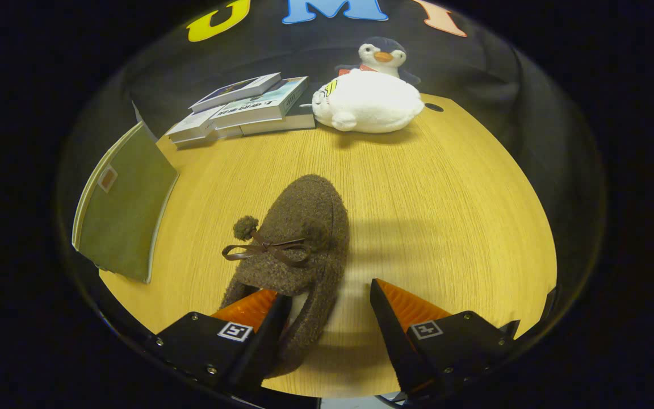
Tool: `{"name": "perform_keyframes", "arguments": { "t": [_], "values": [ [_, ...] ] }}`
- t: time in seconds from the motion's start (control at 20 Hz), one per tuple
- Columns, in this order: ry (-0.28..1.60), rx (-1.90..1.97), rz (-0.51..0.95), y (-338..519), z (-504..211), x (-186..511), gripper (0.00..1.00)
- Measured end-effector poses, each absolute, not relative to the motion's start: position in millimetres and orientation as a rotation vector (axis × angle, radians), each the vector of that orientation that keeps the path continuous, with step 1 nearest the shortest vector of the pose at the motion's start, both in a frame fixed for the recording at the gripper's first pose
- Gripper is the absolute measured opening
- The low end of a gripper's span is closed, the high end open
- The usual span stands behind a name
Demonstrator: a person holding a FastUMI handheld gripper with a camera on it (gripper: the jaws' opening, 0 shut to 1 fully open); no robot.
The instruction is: Open the storage box then place both shoes into the box .Put the left shoe in first, then the right shoe, with the right side of both shoes facing outward in a uniform manner.
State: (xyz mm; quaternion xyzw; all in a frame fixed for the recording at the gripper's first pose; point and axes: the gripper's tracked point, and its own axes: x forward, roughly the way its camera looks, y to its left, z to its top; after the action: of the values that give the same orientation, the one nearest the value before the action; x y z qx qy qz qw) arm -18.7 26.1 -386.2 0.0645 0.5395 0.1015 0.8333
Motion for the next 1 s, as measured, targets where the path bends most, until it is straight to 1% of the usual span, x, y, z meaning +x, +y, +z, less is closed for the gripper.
{"name": "perform_keyframes", "arguments": {
  "t": [0.05,0.1,0.2,0.25,0.35,0.4,0.45,0.5,0.6,0.75,1.0],
  "values": [
    [1.152,0.161,0.217,28.4,-387.1,-19.5,0.82],
    [1.157,0.19,0.22,33.1,-386.5,-21.6,0.73],
    [1.165,0.227,0.194,37.4,-387.0,-21.7,0.45],
    [1.174,0.229,0.185,37.5,-387.1,-21.8,0.39],
    [1.194,0.229,0.185,38.4,-385.7,-24.1,0.39],
    [1.199,0.199,0.146,30.6,-389.5,-23.0,0.39],
    [1.182,0.242,0.095,23.8,-390.6,-19.5,0.21],
    [1.2,0.289,0.082,25.0,-386.2,-19.7,0.04],
    [1.208,0.355,0.069,30.0,-383.1,-21.2,0.04],
    [1.171,0.411,0.054,34.6,-367.2,-15.1,0.04],
    [1.12,0.471,0.09,53.5,-327.7,-4.0,0.04]
  ]
}}
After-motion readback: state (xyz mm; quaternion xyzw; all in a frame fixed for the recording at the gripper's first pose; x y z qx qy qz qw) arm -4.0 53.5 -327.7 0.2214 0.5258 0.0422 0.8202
